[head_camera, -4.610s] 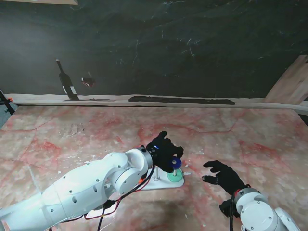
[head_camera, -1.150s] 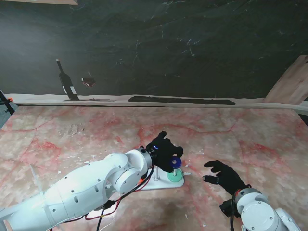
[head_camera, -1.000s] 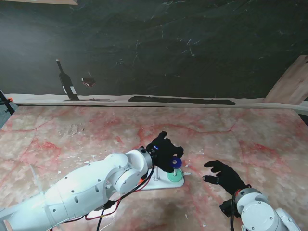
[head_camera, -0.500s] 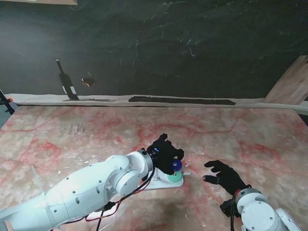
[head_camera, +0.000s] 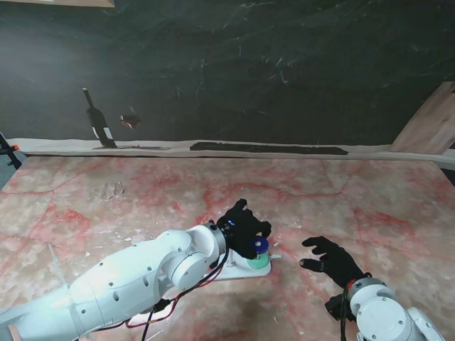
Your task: Move the three rings of the Hanoi Tower from the left rod to the right rod
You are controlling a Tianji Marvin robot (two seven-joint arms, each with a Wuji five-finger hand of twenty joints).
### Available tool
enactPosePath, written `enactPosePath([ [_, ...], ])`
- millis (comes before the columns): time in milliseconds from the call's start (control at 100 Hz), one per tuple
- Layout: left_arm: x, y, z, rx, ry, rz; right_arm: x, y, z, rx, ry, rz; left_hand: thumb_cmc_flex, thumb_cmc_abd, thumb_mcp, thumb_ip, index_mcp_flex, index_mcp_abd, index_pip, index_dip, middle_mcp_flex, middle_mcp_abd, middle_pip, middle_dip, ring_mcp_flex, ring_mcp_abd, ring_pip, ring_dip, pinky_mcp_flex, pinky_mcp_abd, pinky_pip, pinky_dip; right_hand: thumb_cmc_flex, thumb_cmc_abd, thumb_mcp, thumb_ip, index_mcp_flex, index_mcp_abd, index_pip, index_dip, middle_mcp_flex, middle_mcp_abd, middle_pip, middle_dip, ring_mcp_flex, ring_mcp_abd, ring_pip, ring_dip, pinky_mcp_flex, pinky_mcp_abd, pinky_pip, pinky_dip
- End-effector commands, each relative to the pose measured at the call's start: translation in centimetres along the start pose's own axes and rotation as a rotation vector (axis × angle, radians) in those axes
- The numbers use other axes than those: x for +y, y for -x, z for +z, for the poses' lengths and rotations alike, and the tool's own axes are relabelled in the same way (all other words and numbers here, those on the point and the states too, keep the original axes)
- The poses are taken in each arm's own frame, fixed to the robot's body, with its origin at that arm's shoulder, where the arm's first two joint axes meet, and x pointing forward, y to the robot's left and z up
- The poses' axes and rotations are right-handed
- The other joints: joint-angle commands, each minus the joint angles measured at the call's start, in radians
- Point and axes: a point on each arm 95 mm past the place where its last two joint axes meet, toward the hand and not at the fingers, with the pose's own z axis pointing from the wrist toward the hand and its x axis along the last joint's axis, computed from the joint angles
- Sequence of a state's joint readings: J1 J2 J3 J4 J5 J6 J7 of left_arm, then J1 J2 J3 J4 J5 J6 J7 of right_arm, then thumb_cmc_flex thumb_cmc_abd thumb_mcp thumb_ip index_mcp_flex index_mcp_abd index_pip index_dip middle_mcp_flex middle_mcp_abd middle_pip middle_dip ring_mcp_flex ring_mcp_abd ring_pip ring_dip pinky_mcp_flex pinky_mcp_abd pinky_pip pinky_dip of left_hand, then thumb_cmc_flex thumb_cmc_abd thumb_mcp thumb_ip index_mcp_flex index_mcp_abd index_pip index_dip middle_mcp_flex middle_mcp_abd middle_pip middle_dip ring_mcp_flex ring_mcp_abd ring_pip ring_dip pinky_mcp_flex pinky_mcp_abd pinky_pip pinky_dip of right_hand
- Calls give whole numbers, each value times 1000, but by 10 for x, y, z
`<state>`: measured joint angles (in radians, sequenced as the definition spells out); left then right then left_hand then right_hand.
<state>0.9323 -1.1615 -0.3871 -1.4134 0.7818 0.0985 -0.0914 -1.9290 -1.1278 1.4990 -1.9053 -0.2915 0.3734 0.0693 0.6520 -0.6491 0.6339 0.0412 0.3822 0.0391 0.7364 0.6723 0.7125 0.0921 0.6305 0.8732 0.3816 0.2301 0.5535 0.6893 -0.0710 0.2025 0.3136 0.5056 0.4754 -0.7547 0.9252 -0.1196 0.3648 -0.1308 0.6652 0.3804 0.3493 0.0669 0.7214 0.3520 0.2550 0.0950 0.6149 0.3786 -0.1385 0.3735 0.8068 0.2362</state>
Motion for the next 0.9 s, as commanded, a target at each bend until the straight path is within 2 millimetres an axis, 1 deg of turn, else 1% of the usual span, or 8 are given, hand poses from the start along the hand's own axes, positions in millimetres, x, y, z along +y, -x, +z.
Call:
enactPosePath([
  [0, -1, 1, 1, -2, 5, -2, -3, 0, -2, -1, -6, 1, 32, 68, 96, 95, -1, -44, 57, 18, -48, -4, 11, -54, -31, 4, 3, 6, -12, 9, -20, -1, 5, -1, -11, 33, -35, -7, 1, -5, 1, 2, 4, 8, 22, 5, 4, 10, 1, 0, 26, -13],
  [170, -1, 1, 1, 0, 13, 0, -3, 0, -2, 0, -6, 0, 14, 29, 79, 71, -47, -39, 13, -7, -117, 25, -55, -119, -68, 12, -15, -2, -17, 8, -52, 2, 6, -1, -11, 33, -38, -6, 1, -5, 0, 1, 4, 7, 22, 4, 3, 9, 1, 0, 26, -14],
  [350, -1, 1, 0, 1, 22, 4, -3, 0, -1, 0, -8, 0, -6, -18, 38, 3, -101, -15, -60, -62, -221, 77, -138, -224, -121, 26, -43, -19, -24, 9, -115, 24, 6, -3, -11, 33, -42, -5, 1, -6, -3, 1, 4, 8, 21, 3, 3, 9, 1, 0, 26, -14],
  [390, -1, 1, 0, 1, 24, 5, -3, 0, -1, 0, -9, 0, -7, -28, 31, -22, -104, -3, -80, -84, -237, 86, -151, -253, -132, 28, -51, -25, -24, 8, -133, 39, 7, -4, -10, 33, -42, -5, 1, -6, -4, 2, 4, 8, 21, 4, 2, 9, 1, 0, 26, -14],
  [490, -1, 1, 0, 0, 30, 6, -3, 0, -1, 0, -9, 0, -14, -47, 18, -49, -121, 24, -106, -111, -263, 102, -177, -291, -150, 30, -63, -33, -27, 7, -156, 54, 5, -5, -10, 33, -42, -3, 1, -6, -4, 3, 4, 8, 20, 4, 2, 9, 0, 1, 24, -15],
  [680, -1, 2, -1, 0, 39, 1, -3, 0, -1, 0, -10, 2, -39, -57, -30, -74, -146, 51, -175, -179, -328, 133, -239, -379, -185, 36, -90, -54, -20, 7, -188, 54, 5, -5, -10, 33, -45, -3, 1, -7, -6, 2, 5, 8, 21, 3, 2, 9, 0, 2, 23, -16],
  [790, -1, 2, -7, -19, 17, -5, -3, 0, -1, -1, -9, 3, -59, -24, -96, -87, -165, 68, -214, -220, -347, 139, -240, -411, -196, 38, -100, -65, -17, 7, -198, 42, 5, -5, -10, 33, -45, -1, 1, -7, -7, 2, 5, 8, 21, 4, 3, 9, 0, 2, 23, -17],
  [890, -2, 4, -19, -52, -20, -11, -3, 0, -1, -3, -8, 4, -58, 19, -167, -85, -168, 74, -218, -234, -350, 141, -240, -422, -200, 38, -107, -74, -17, 6, -197, 39, 4, -4, -9, 33, -46, 0, 2, -7, -7, 3, 5, 7, 20, 4, 3, 9, 0, 2, 23, -17],
])
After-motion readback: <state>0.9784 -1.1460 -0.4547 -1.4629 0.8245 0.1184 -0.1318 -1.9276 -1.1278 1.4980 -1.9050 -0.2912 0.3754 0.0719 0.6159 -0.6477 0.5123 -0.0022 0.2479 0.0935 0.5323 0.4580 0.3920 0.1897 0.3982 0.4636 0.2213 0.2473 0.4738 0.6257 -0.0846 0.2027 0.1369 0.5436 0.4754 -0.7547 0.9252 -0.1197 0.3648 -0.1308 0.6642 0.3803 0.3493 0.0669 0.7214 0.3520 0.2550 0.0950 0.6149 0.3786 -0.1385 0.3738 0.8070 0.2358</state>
